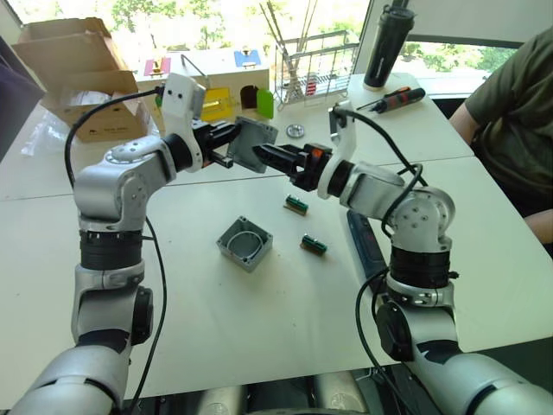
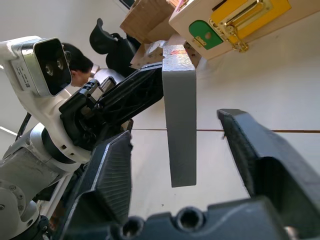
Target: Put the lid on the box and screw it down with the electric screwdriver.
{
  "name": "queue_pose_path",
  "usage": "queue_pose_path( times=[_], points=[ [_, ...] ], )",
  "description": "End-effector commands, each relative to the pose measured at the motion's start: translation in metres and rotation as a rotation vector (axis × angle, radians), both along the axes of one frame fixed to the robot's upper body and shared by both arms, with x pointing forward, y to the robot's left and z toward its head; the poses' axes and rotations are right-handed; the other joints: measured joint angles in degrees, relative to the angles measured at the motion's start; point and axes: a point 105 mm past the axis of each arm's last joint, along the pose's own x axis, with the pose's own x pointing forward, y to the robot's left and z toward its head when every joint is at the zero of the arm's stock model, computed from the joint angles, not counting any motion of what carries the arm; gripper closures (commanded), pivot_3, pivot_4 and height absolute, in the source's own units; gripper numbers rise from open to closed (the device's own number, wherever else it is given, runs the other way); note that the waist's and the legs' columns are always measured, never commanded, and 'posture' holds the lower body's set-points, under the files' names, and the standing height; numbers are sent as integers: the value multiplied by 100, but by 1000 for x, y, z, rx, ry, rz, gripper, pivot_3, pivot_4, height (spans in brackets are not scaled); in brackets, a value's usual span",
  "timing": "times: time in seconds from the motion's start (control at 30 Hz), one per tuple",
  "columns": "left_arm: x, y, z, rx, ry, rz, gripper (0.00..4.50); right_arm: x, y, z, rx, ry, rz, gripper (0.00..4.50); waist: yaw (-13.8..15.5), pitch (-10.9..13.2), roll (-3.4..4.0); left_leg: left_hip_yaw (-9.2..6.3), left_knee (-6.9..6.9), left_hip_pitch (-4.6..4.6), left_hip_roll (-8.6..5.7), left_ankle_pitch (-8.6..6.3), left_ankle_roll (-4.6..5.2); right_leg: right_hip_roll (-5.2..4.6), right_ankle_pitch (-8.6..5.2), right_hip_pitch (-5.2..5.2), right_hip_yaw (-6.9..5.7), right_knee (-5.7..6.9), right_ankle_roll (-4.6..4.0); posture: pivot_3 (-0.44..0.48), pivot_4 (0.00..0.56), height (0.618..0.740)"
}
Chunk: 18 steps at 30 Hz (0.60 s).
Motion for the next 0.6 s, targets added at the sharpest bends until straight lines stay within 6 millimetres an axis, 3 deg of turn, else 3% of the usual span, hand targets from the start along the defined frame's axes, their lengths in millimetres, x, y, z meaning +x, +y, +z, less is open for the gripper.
queue_pose_path(
  times=[0.03, 0.1, 0.13, 0.33, 0.43, 0.6],
  points=[
    [-6, -5, 22, -23, -74, -28, 4500, -4, 3, 15, 48, -50, 11, 3254, -3, 0, 0, 0, 0, 0, 0, 0, 0, 0, 0, -1, 0, 0, 0, 0, 150, 740],
    [-6, -6, 22, -27, -72, -33, 4500, -4, 3, 14, 48, -51, 8, 4151, -3, 0, 1, -1, 0, 0, 0, 0, 0, 0, 0, -2, 0, 2, 0, 0, 150, 740],
    [-6, -6, 22, -28, -72, -34, 4500, -4, 3, 14, 47, -51, 9, 4383, -6, 0, 0, 0, 0, 0, -1, 0, 0, -1, 0, -2, 1, 3, 0, 0, 150, 740],
    [-11, -8, 25, -65, -67, -70, 4500, -5, 6, 12, 35, -58, 8, 4382, -6, 0, 0, 0, 0, 0, -1, 0, 0, 0, 0, -3, 2, 4, 0, 0, 150, 740],
    [-16, -5, 30, -124, -50, -122, 3594, -7, 7, 13, 26, -84, 15, 4382, -9, 0, 1, 0, 1, 0, -1, 0, 0, 0, 0, -4, 2, 4, 0, 0, 150, 740],
    [-36, 3, 46, -194, -40, -237, 1123, -7, 4, 19, 17, -154, -18, 4382, -16, 0, 0, 0, 1, 0, 0, 0, 0, 0, 0, -7, 2, 4, 0, 0, 150, 740]
  ],
)
